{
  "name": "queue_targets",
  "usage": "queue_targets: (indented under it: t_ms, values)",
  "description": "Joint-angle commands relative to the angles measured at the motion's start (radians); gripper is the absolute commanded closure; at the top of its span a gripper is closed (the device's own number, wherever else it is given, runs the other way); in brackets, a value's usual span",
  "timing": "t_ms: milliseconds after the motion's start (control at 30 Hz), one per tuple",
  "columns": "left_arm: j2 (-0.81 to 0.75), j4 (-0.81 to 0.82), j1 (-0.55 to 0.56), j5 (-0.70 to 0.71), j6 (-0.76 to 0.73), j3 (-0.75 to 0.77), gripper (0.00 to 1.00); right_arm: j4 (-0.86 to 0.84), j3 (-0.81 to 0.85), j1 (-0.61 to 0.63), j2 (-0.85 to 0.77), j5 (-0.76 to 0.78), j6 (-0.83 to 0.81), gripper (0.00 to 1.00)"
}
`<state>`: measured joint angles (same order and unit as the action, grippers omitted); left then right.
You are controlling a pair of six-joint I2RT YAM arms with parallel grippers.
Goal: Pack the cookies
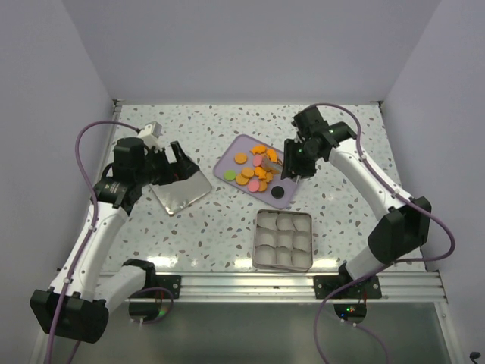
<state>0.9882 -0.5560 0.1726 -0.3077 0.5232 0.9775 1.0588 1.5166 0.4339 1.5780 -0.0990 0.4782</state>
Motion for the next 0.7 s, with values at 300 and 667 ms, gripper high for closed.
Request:
queue_targets:
  t_ms: [300, 667]
  values:
    - [-0.019, -0.008, 0.007, 0.009, -0.006, 0.006, 0.00, -0.046, 0.076, 0.009, 0.062, 0.004, -0.021, 0.57]
    - [-0.017, -0.024, 0.007, 0.022, -0.014, 0.016, 0.00, -0.028, 0.099, 0.009, 0.051, 0.002, -0.021, 0.68]
